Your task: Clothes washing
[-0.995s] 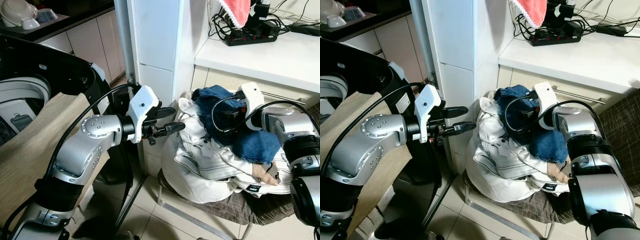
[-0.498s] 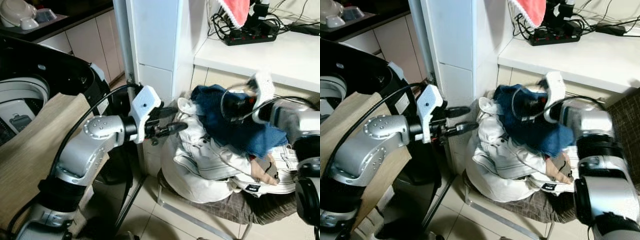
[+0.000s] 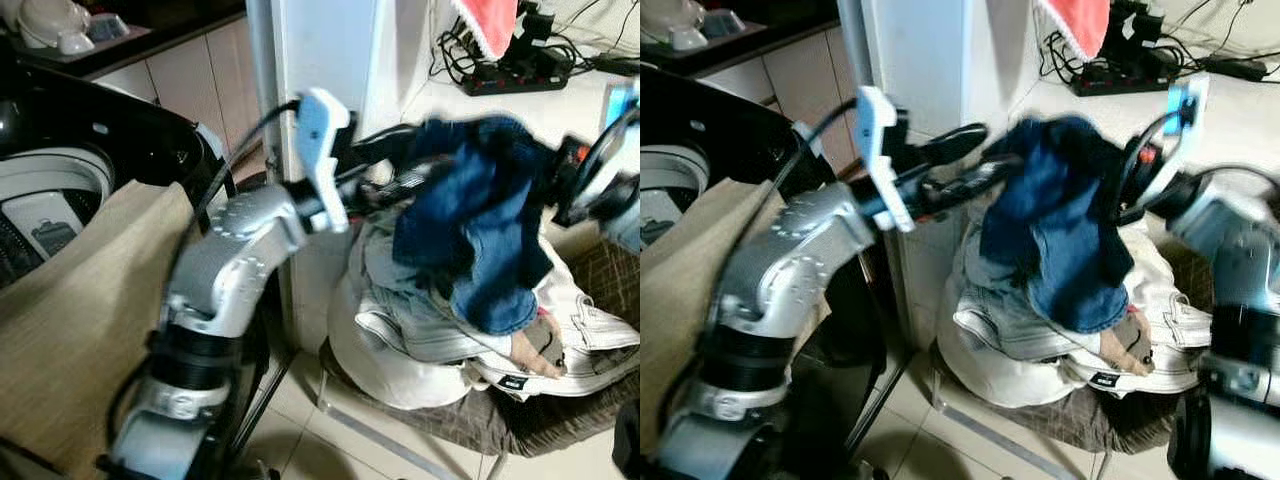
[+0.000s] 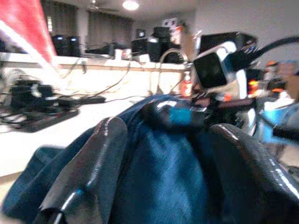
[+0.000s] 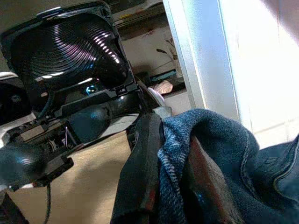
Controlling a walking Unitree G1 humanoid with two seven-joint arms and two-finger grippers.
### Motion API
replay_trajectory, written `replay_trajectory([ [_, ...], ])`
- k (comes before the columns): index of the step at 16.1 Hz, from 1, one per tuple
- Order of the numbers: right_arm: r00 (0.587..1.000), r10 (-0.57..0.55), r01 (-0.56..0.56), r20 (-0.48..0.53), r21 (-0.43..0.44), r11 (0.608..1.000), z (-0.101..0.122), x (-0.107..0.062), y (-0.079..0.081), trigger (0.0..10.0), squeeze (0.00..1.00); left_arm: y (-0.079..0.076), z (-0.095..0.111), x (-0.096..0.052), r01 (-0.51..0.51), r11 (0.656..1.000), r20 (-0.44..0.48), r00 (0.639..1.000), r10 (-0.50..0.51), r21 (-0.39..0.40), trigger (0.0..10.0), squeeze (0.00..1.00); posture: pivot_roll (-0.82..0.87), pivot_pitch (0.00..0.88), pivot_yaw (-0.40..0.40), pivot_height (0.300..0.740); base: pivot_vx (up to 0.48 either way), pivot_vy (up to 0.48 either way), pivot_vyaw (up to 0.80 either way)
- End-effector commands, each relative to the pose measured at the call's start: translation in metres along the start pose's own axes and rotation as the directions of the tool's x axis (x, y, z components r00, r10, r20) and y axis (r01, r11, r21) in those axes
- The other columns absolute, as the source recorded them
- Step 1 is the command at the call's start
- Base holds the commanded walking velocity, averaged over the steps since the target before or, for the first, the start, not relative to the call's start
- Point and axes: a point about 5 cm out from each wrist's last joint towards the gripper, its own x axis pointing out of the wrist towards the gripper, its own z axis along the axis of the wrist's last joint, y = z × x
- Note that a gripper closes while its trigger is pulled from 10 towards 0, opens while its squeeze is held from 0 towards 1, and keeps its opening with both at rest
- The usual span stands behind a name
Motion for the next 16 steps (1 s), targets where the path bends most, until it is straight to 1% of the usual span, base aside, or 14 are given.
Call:
replay_trajectory([
  [1,0.998,0.032,-0.030,0.056,-0.032,0.999,0.012,-0.002,0.010,0.0,0.00,-0.003,-0.003,0.006,0.015,1.000,-0.019,1.000,-0.015,-0.026,10.0,1.00,-0.14,0.000,0.030,0.740,0.000,0.000,0.00],
  [3,0.996,0.041,-0.039,0.080,-0.022,0.999,0.012,-0.003,0.016,0.0,0.00,-0.012,-0.015,0.010,0.049,0.998,-0.061,0.997,-0.051,-0.041,10.0,1.00,-0.14,0.000,0.032,0.740,0.000,0.000,0.00],
  [4,0.997,0.027,-0.025,0.071,-0.024,0.999,0.010,-0.003,0.016,0.0,0.00,-0.018,-0.017,0.011,0.073,0.992,-0.053,0.995,-0.079,-0.103,10.0,0.67,-0.14,0.000,0.033,0.740,0.000,0.000,0.00],
  [5,0.997,0.022,-0.020,0.074,-0.018,1.000,0.009,-0.003,0.016,0.0,0.00,-0.022,-0.020,0.012,0.085,0.985,-0.058,0.994,-0.095,-0.150,10.0,0.67,-0.14,0.000,0.031,0.740,0.000,0.000,0.00],
  [6,0.997,0.021,-0.020,0.079,-0.014,1.000,0.009,-0.002,0.017,0.0,0.00,-0.025,-0.028,0.012,0.080,0.989,-0.113,0.989,-0.094,-0.123,10.0,0.00,-0.14,0.000,0.031,0.740,0.000,0.000,0.00],
  [7,0.997,0.019,-0.018,0.079,-0.013,1.000,0.009,-0.002,0.017,0.0,0.00,-0.026,-0.032,0.012,0.075,0.992,-0.136,0.987,-0.089,-0.106,10.0,0.00,-0.14,0.000,0.031,0.740,0.000,0.000,0.00],
  [8,0.997,0.019,-0.018,0.076,-0.012,1.000,0.008,-0.001,0.018,0.0,0.00,-0.024,-0.039,0.013,0.030,0.997,-0.175,0.984,-0.042,-0.069,10.0,0.00,-0.13,0.000,0.028,0.740,0.000,0.000,0.00],
  [9,0.997,0.020,-0.019,0.074,-0.013,1.000,0.008,0.000,0.019,0.0,0.00,-0.023,-0.039,0.014,0.008,0.997,-0.178,0.984,-0.021,-0.072,10.0,0.00,-0.13,0.000,0.028,0.740,0.000,0.000,0.00],
  [10,0.998,0.019,-0.018,0.067,-0.015,1.000,0.007,0.001,0.019,0.0,0.00,-0.026,-0.037,0.016,0.013,0.992,-0.145,0.989,-0.032,-0.129,10.0,0.00,-0.13,0.000,0.025,0.740,0.000,0.000,0.00],
  [12,0.998,0.016,-0.015,0.059,-0.014,1.000,0.006,0.002,0.020,0.0,0.00,-0.033,-0.035,0.018,0.048,0.986,-0.112,0.991,-0.067,-0.161,10.0,0.00,-0.13,0.000,0.025,0.740,0.000,0.000,0.00],
  [13,0.999,0.010,-0.010,0.050,-0.016,1.000,0.004,0.003,0.020,0.0,0.00,-0.038,-0.032,0.020,0.070,0.977,-0.068,0.994,-0.085,-0.202,10.0,0.00,-0.13,0.000,0.024,0.740,0.000,0.000,0.00],
  [15,0.999,0.007,-0.006,0.039,-0.018,1.000,0.002,0.004,0.020,0.0,0.00,-0.039,-0.030,0.022,0.054,0.954,-0.016,0.998,-0.062,-0.296,10.0,0.00,-0.13,0.000,0.026,0.740,0.000,0.000,0.00],
  [16,1.000,0.005,-0.005,0.026,-0.023,1.000,0.000,0.005,0.021,0.0,0.00,-0.038,-0.030,0.023,0.035,0.928,0.007,0.999,-0.035,-0.371,10.0,0.00,-0.13,0.000,0.027,0.740,0.000,0.000,0.00],
])
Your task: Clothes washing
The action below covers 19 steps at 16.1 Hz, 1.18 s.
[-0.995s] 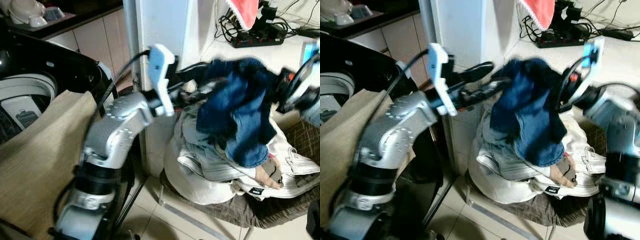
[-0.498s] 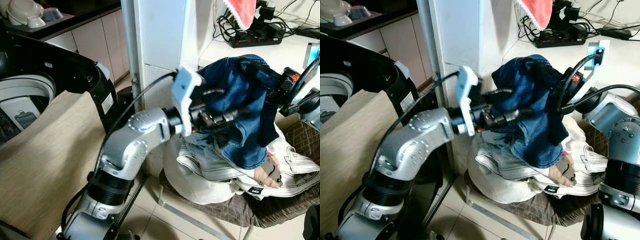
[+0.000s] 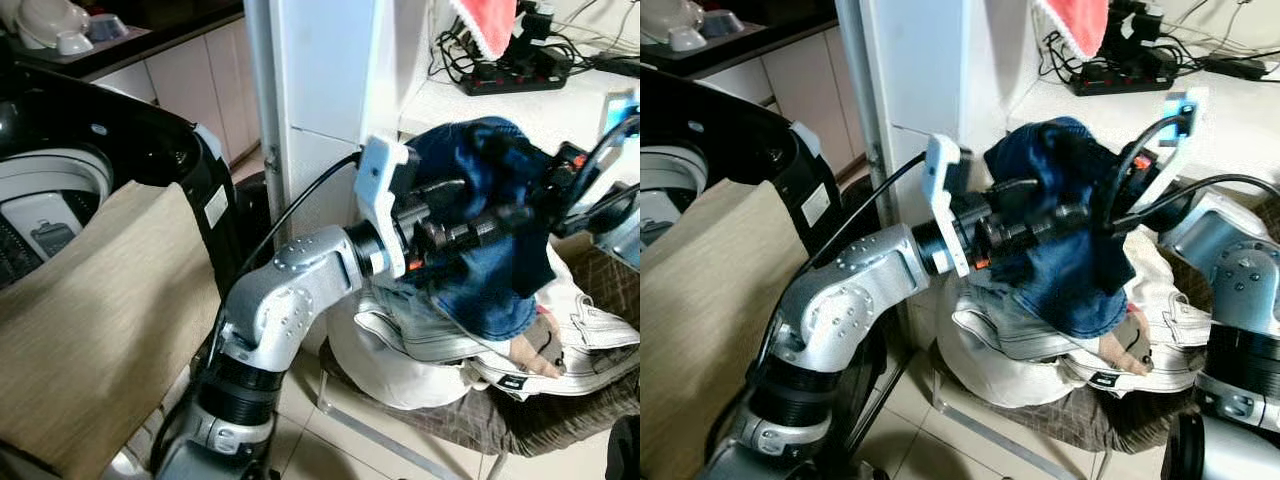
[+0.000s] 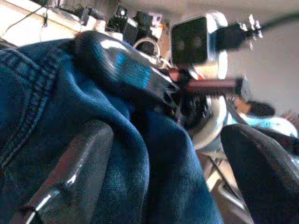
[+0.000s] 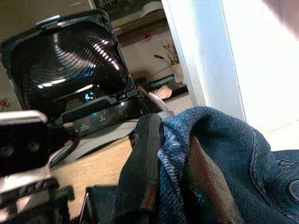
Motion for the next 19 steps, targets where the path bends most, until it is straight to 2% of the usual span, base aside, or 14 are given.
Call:
replay_trajectory([
  [1,1.000,0.021,-0.022,-0.007,-0.042,0.999,0.004,0.003,0.007,0.0,0.00,-0.001,0.003,0.002,-0.005,0.998,0.032,0.999,0.007,-0.061,10.0,0.00,-0.13,0.000,0.028,0.740,0.000,0.000,0.00],
  [2,0.999,0.010,-0.012,-0.034,-0.058,0.998,0.001,0.004,0.007,0.0,0.00,0.003,0.003,0.002,-0.035,0.998,0.010,0.999,0.036,-0.053,10.0,0.00,-0.13,0.000,0.028,0.740,0.000,0.000,0.00],
  [3,0.999,0.002,-0.005,-0.045,-0.067,0.998,0.000,0.005,0.006,0.0,0.00,0.006,0.000,0.002,-0.065,0.998,-0.038,0.997,0.066,0.018,10.0,0.00,-0.13,0.000,0.027,0.740,0.000,0.000,0.00],
  [5,0.999,-0.030,0.026,-0.046,-0.088,0.996,-0.001,0.010,0.005,0.0,0.00,0.011,-0.007,0.002,-0.126,0.988,-0.112,0.985,0.135,0.086,10.0,0.00,-0.13,0.000,0.029,0.740,0.000,0.000,0.00],
  [7,0.996,-0.082,0.078,-0.036,-0.097,0.992,-0.002,0.017,0.003,0.0,0.00,0.012,-0.011,0.003,-0.165,0.979,-0.146,0.972,0.182,0.116,10.0,0.00,-0.13,0.000,0.032,0.740,0.000,0.000,0.00],
  [10,0.996,-0.087,0.084,-0.031,-0.090,0.992,-0.005,0.022,0.004,0.0,0.00,0.011,-0.014,0.005,-0.184,0.980,-0.146,0.970,0.193,0.071,10.0,0.00,-0.14,0.000,0.033,0.740,0.000,0.000,0.00],
  [11,0.996,-0.081,0.078,-0.034,-0.088,0.993,-0.008,0.024,0.006,0.0,0.00,0.009,-0.013,0.007,-0.172,0.985,-0.127,0.977,0.174,0.029,10.0,0.00,-0.14,0.000,0.033,0.740,0.000,0.000,0.00],
  [14,0.997,-0.067,0.064,-0.029,-0.080,0.995,-0.010,0.029,0.011,0.0,0.00,0.010,-0.017,0.005,-0.186,0.981,-0.144,0.971,0.192,0.056,10.0,0.00,-0.14,0.000,0.032,0.740,0.000,0.000,0.00],
  [15,0.998,-0.065,0.063,-0.026,-0.079,0.995,-0.010,0.029,0.011,0.0,0.00,0.011,-0.018,0.005,-0.198,0.978,-0.152,0.967,0.206,0.068,7.4,0.00,-0.14,0.000,0.032,0.740,0.000,0.000,0.00],
  [16,0.998,-0.061,0.060,-0.021,-0.078,0.995,-0.009,0.030,0.012,0.0,0.00,0.014,-0.019,0.004,-0.224,0.972,-0.153,0.961,0.232,0.070,0.0,0.00,-0.14,0.000,0.032,0.740,0.000,0.000,0.00],
  [19,0.998,-0.059,0.057,-0.021,-0.080,0.995,-0.009,0.031,0.012,0.0,0.00,0.018,-0.017,0.002,-0.244,0.969,-0.139,0.959,0.248,0.044,0.0,0.00,-0.14,0.000,0.029,0.740,0.000,0.000,0.00],
])
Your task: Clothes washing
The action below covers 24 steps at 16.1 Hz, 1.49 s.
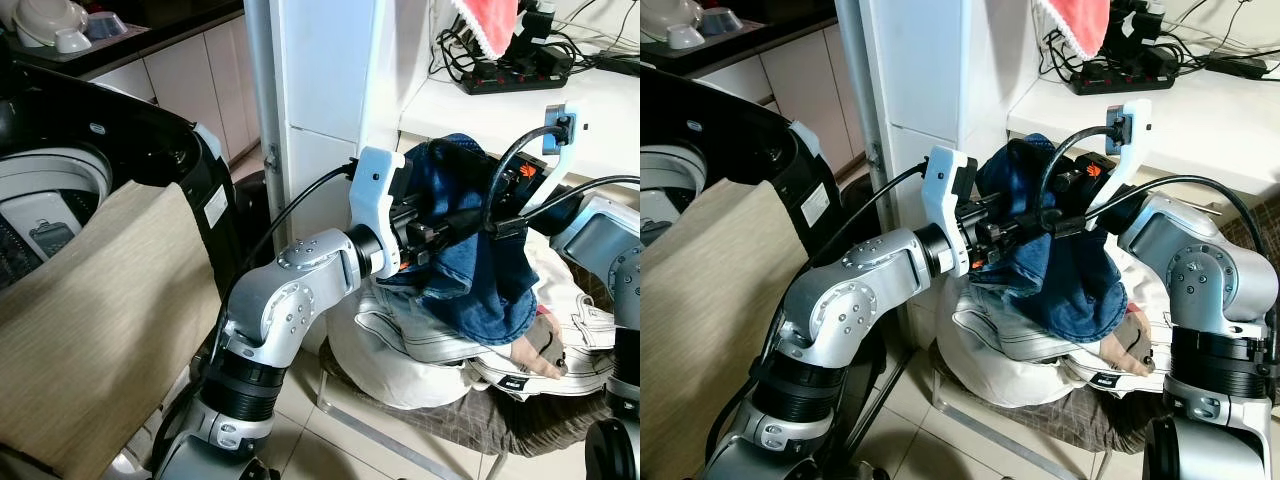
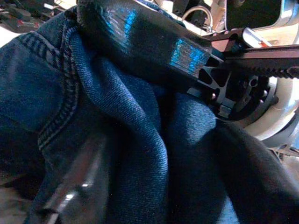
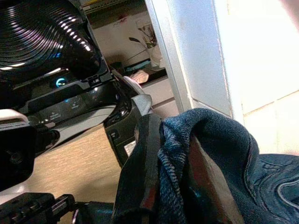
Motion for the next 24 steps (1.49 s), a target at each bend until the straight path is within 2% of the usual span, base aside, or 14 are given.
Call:
replay_trajectory([
  [1,0.997,0.063,-0.061,0.038,-0.051,0.997,0.013,0.005,0.012,0.0,0.00,0.003,-0.002,0.002,-0.036,0.999,-0.014,0.999,0.035,-0.023,0.0,0.00,-0.14,0.000,0.027,0.740,0.000,0.000,0.00],
  [16,0.998,0.059,-0.057,0.036,-0.062,0.996,0.013,0.005,0.011,0.0,0.00,0.007,-0.003,0.000,-0.051,0.998,-0.015,0.999,0.050,-0.038,0.0,0.00,-0.14,0.000,0.025,0.740,0.000,0.000,0.00],
  [17,0.998,0.059,-0.057,0.034,-0.069,0.996,0.013,0.005,0.011,0.0,0.39,0.008,-0.003,0.000,-0.054,0.998,-0.013,0.999,0.053,-0.040,0.0,0.00,-0.14,0.000,0.025,0.740,0.000,0.000,0.00],
  [18,0.998,0.050,-0.047,0.032,-0.078,0.996,0.014,0.005,0.010,10.0,1.00,0.009,-0.002,-0.001,-0.061,0.997,-0.008,0.998,0.061,-0.042,0.0,0.00,-0.13,0.000,0.023,0.740,0.000,0.000,0.00],
  [22,0.993,0.055,-0.050,0.103,-0.051,0.997,0.026,0.000,0.011,10.0,1.00,0.031,0.013,-0.019,-0.124,0.992,0.062,0.990,0.125,-0.033,0.0,0.00,-0.13,0.000,0.022,0.740,0.000,0.000,0.00],
  [23,0.991,0.068,-0.061,0.117,-0.068,0.996,0.031,-0.004,0.014,10.0,1.00,0.043,0.022,-0.030,-0.154,0.988,0.088,0.984,0.156,-0.026,0.0,0.00,-0.12,0.000,0.019,0.740,0.000,0.000,0.00],
  [24,0.989,0.086,-0.076,0.121,-0.087,0.993,0.033,-0.007,0.018,10.0,0.00,0.052,0.030,-0.040,-0.179,0.984,0.112,0.977,0.181,-0.023,0.0,0.00,-0.12,0.000,0.019,0.740,0.000,0.000,0.00],
])
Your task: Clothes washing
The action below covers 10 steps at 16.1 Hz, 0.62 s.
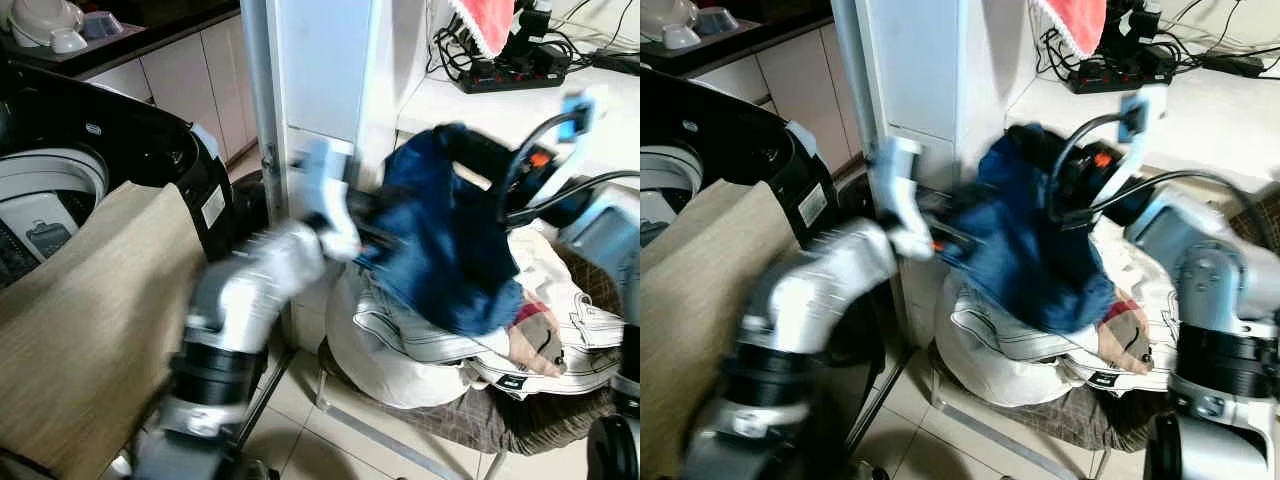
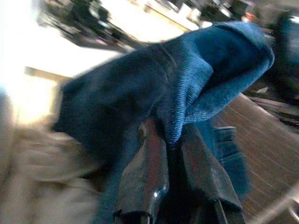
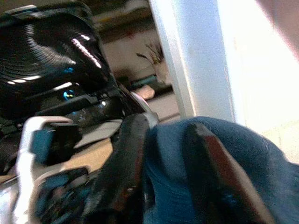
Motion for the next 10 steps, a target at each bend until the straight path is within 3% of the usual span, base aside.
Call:
replay_trajectory([
  [1,0.998,0.044,-0.042,0.040,-0.049,0.998,0.015,-0.002,0.008,10.0,0.00,0.004,0.013,-0.002,-0.001,1.000,0.043,0.999,0.001,0.004,0.0,0.00,-0.12,0.000,0.020,0.740,0.000,0.000,0.00],
  [3,0.998,0.056,-0.053,0.035,-0.081,0.995,0.016,-0.006,0.012,10.0,0.00,0.025,0.044,-0.023,-0.036,0.999,0.116,0.993,0.034,0.017,0.0,0.00,-0.12,0.000,0.024,0.740,0.000,0.000,0.00],
  [4,0.998,0.064,-0.061,0.023,-0.095,0.994,0.013,-0.011,0.017,10.0,0.00,0.051,0.094,-0.050,-0.150,0.985,0.240,0.962,0.127,0.082,0.0,0.00,-0.12,0.000,0.025,0.740,0.000,0.000,0.00],
  [5,0.998,0.066,-0.064,0.018,-0.095,0.993,0.011,-0.013,0.019,10.0,0.00,0.063,0.143,-0.072,-0.281,0.942,0.369,0.908,0.199,0.183,0.0,0.00,-0.12,0.000,0.025,0.740,0.000,0.000,0.00],
  [6,0.998,0.062,-0.060,0.013,-0.093,0.994,0.008,-0.013,0.019,10.0,0.00,0.064,0.182,-0.088,-0.378,0.892,0.487,0.845,0.223,0.249,0.0,0.00,-0.12,0.000,0.025,0.740,0.000,0.000,0.00],
  [7,0.998,0.057,-0.056,0.008,-0.094,0.994,0.006,-0.013,0.020,10.0,0.00,0.053,0.230,-0.108,-0.501,0.799,0.642,0.741,0.197,0.332,0.0,0.00,-0.11,0.000,0.026,0.740,0.000,0.000,0.00],
  [8,0.998,0.055,-0.054,0.010,-0.095,0.994,0.006,-0.012,0.020,10.0,0.00,0.045,0.254,-0.119,-0.594,0.711,0.713,0.676,0.187,0.376,0.0,0.00,-0.11,0.000,0.026,0.740,0.000,0.000,0.00],
  [9,0.999,0.053,-0.051,0.013,-0.096,0.994,0.006,-0.010,0.020,10.0,0.00,0.034,0.279,-0.134,-0.731,0.526,0.787,0.592,0.173,0.435,0.0,0.00,-0.11,0.000,0.026,0.740,0.000,0.000,0.00],
  [10,0.998,0.053,-0.052,0.014,-0.099,0.994,0.006,-0.009,0.020,10.0,0.00,0.028,0.294,-0.144,-0.820,0.326,0.825,0.540,0.166,0.471,0.0,0.00,-0.11,0.000,0.026,0.740,0.000,0.000,0.00],
])
